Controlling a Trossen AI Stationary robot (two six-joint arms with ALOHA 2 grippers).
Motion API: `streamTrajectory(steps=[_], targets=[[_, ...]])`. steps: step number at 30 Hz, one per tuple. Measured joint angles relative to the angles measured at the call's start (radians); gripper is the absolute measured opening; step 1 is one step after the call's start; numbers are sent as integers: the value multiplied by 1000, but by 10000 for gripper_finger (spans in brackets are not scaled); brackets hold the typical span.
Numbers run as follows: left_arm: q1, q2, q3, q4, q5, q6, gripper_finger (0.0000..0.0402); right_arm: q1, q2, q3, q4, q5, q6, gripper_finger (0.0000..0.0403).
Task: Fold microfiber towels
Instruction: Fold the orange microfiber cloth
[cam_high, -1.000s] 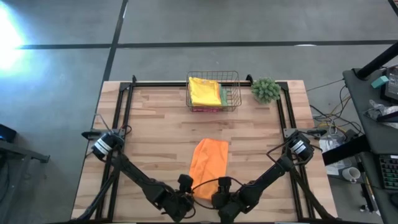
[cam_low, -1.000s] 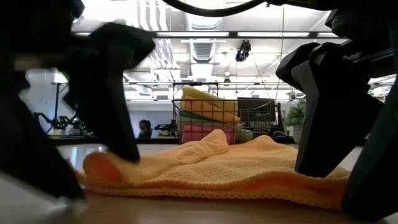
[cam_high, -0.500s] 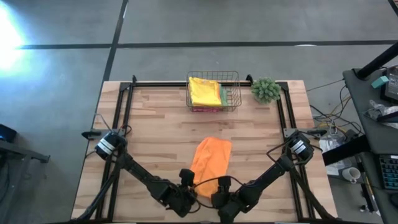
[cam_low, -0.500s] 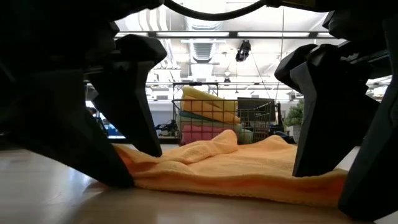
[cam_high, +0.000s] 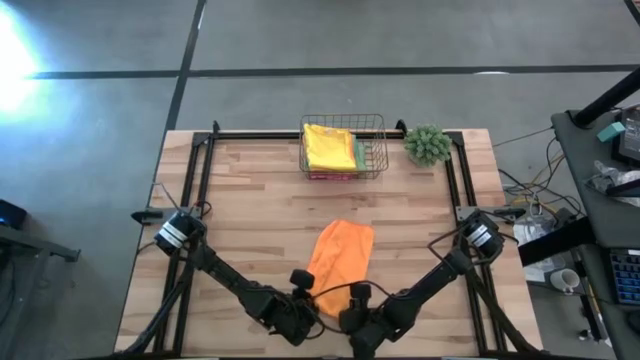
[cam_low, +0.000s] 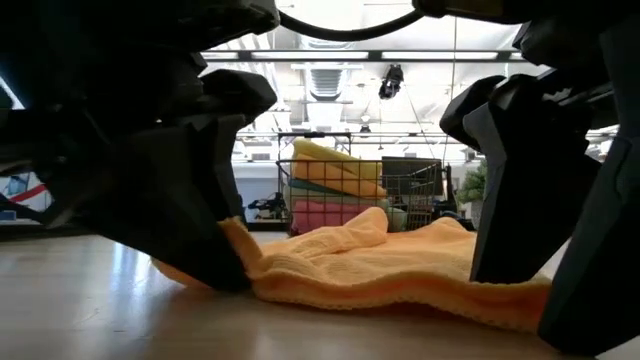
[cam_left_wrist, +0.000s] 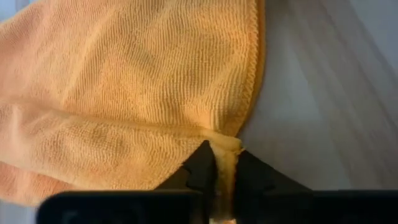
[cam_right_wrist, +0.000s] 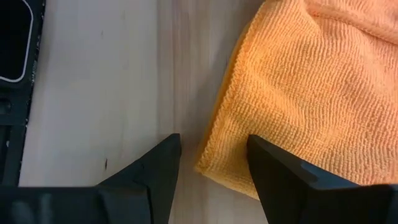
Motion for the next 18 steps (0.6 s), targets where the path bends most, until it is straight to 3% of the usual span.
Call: streamTrajectory(steps=[2, 5, 14, 18], targets=[[1, 0, 0, 17, -2, 0, 9, -9, 2, 0, -2, -12, 13, 173], [1, 1, -1, 24, -2, -3, 11, -19, 2, 1, -22, -27, 47, 146], [1, 1, 19, 23, 3, -9, 13, -26, 2, 2, -25, -25, 84, 21], [2, -1, 54, -25, 22, -10, 13, -24, -19, -1, -19, -21, 109, 13]])
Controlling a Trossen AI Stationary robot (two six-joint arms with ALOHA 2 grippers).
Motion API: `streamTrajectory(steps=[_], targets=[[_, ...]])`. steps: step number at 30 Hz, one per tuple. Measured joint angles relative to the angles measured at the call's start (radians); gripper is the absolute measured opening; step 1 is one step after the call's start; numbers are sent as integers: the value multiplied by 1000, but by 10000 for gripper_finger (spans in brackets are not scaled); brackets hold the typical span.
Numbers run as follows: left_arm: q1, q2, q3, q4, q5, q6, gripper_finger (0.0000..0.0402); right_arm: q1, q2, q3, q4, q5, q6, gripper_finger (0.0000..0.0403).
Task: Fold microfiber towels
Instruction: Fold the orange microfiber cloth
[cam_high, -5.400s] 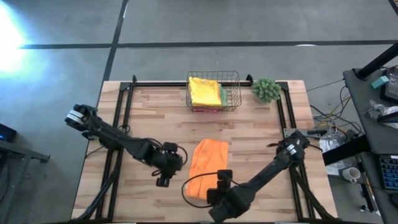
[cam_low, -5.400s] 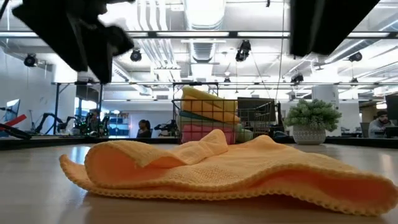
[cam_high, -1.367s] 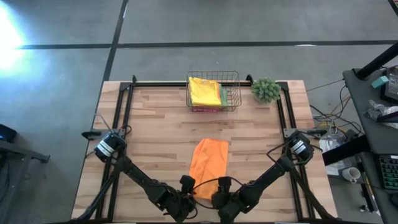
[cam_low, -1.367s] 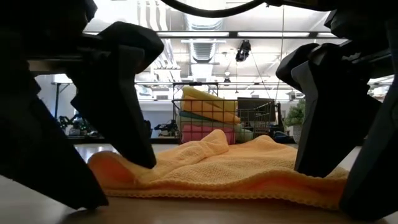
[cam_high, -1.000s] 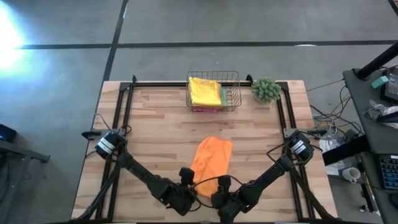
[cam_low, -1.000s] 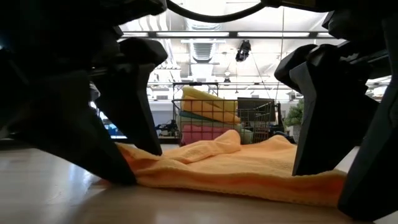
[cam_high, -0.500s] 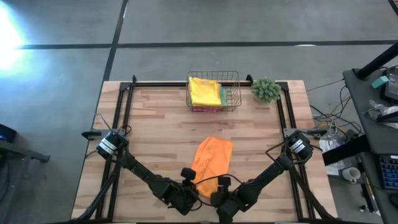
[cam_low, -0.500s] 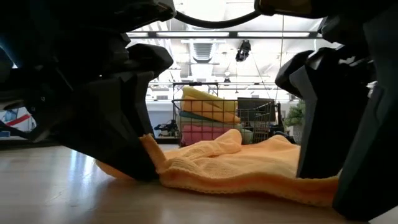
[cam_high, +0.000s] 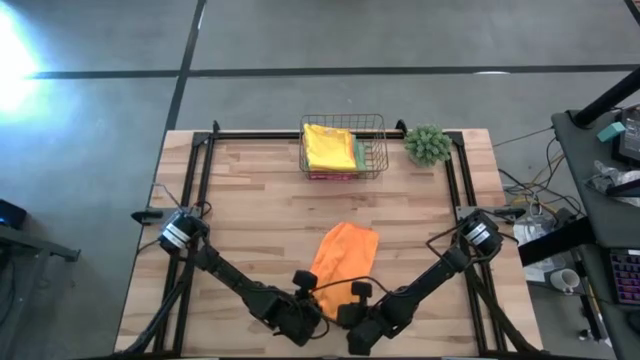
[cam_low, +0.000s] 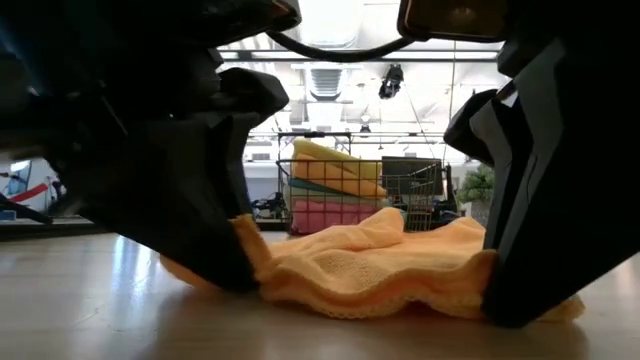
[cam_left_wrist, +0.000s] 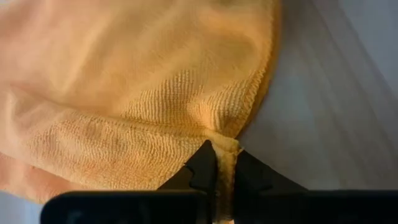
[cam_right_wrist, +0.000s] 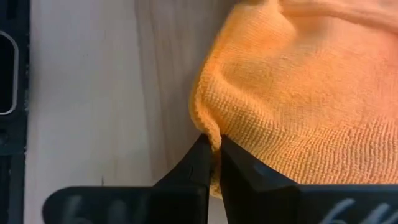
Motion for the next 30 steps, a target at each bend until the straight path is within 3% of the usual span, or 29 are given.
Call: streamTrajectory(steps=[12, 20, 25, 30], targets=[[-7, -65, 116, -114, 305, -43, 13, 59, -99, 23, 3, -27, 98, 10], [-7, -82, 189, -189, 382, -190, 13, 82, -100, 150, -75, -77, 131, 10], [-7, -96, 190, -192, 380, -238, 13, 83, -100, 232, -219, -67, 128, 10], [5, -114, 244, -301, 371, -240, 13, 87, -100, 275, -281, -21, 129, 11]])
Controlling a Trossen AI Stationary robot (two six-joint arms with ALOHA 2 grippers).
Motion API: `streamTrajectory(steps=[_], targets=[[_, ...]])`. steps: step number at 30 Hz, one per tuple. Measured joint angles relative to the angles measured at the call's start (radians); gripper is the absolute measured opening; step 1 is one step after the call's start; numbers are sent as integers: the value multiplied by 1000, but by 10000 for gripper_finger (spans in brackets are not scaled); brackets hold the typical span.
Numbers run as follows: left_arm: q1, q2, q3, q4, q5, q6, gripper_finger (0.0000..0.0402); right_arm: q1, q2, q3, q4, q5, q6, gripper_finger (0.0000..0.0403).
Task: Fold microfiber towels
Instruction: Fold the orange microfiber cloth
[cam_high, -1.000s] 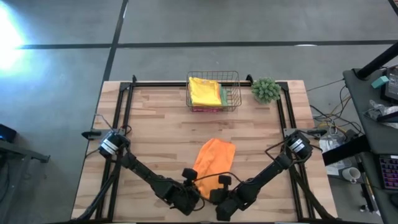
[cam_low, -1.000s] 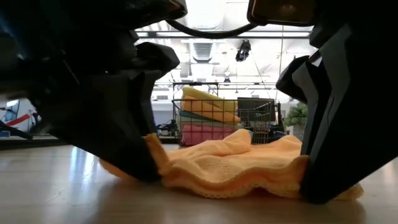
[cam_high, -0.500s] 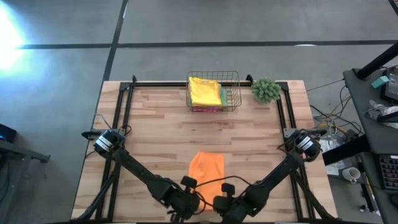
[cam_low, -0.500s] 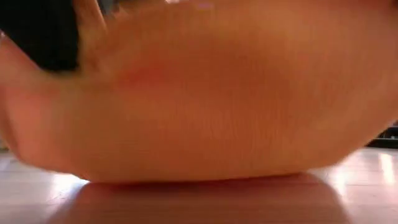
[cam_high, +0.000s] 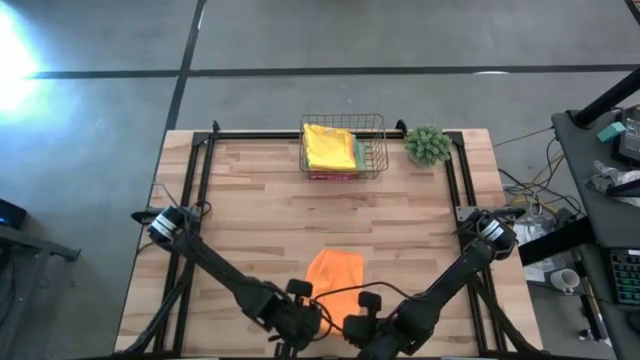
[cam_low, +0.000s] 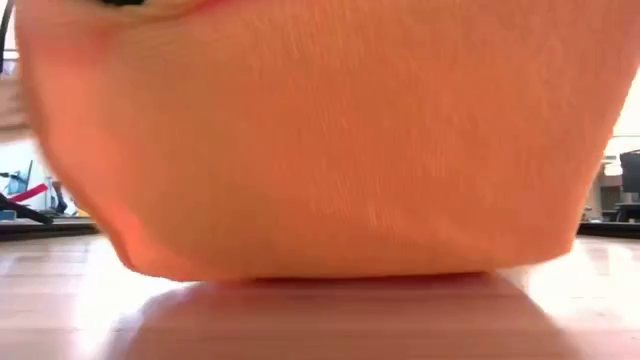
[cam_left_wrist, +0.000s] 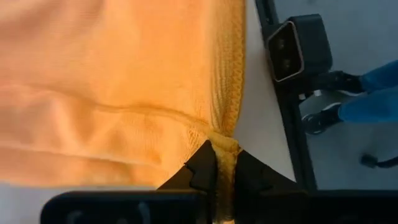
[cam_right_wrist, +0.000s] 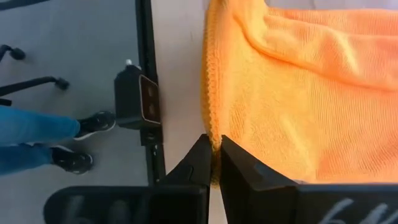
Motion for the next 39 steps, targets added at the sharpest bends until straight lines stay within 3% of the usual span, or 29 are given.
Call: streamTrajectory(steps=[9, 19, 30, 39], targets=[[66, -4, 94, -186, -51, 56, 13, 1, 0, 7, -103, 110, 98, 11], [194, -39, 94, -250, -106, 216, 13, -30, -2, 7, -290, 218, 165, 11], [313, -41, 92, -264, -136, 424, 13, -128, -26, 1, -469, 208, 123, 11], [398, -42, 61, -253, -143, 546, 13, -194, -62, -68, -476, 210, 112, 11]])
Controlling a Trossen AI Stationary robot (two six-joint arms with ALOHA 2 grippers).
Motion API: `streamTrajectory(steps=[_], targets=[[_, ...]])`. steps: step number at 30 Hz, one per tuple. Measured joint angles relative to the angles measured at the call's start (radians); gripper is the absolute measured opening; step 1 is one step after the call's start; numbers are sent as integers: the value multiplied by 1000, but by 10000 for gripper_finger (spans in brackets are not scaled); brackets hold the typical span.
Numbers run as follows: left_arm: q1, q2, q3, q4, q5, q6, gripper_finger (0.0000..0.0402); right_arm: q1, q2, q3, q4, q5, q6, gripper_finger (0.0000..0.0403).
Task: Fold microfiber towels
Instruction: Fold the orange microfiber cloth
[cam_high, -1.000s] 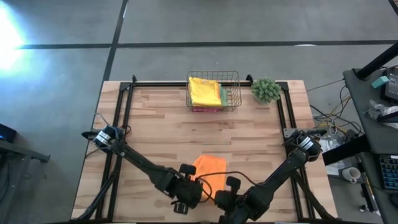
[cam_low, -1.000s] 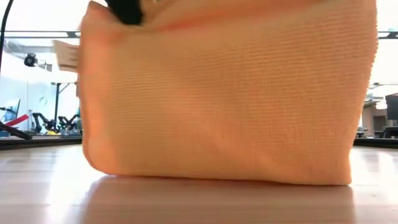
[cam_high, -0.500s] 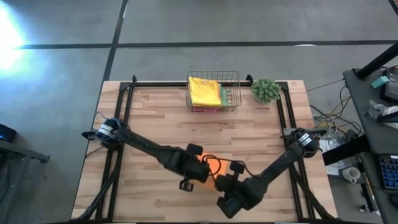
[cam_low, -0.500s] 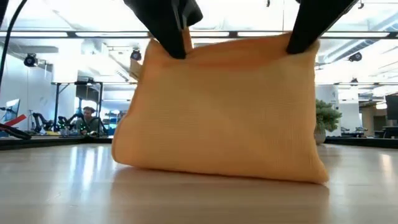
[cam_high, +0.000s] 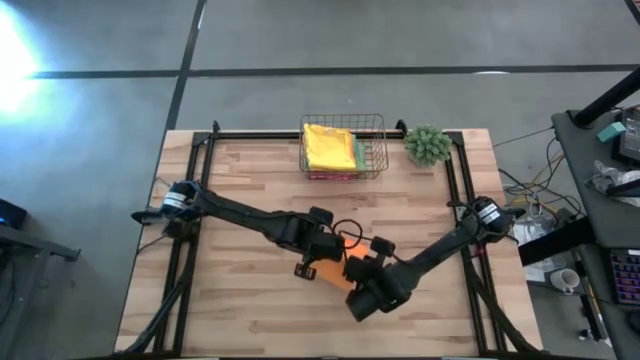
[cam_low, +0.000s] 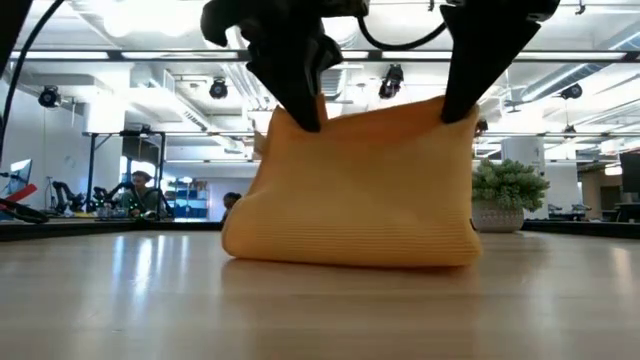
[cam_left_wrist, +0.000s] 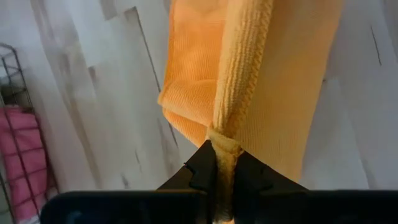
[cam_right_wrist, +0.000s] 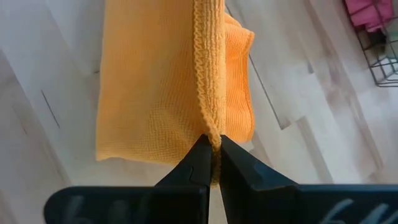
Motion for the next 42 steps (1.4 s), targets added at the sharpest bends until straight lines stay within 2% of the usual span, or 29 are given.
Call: streamTrajectory(steps=[8, 24, 31, 35, 42], targets=[[20, 0, 9, -6, -2, 52, 13, -32, -17, -1, -5, -18, -43, 11], [76, -71, 47, -18, -16, 85, 13, -97, -157, -11, -54, -10, -71, 11], [147, -55, 40, 17, -10, 117, 13, -151, -158, -89, -39, -29, -89, 11], [159, -45, 0, 44, 41, 142, 13, -177, -156, -148, 4, -73, -96, 11], [170, -27, -41, 123, 40, 178, 13, -204, -156, -211, 59, -117, -45, 11]])
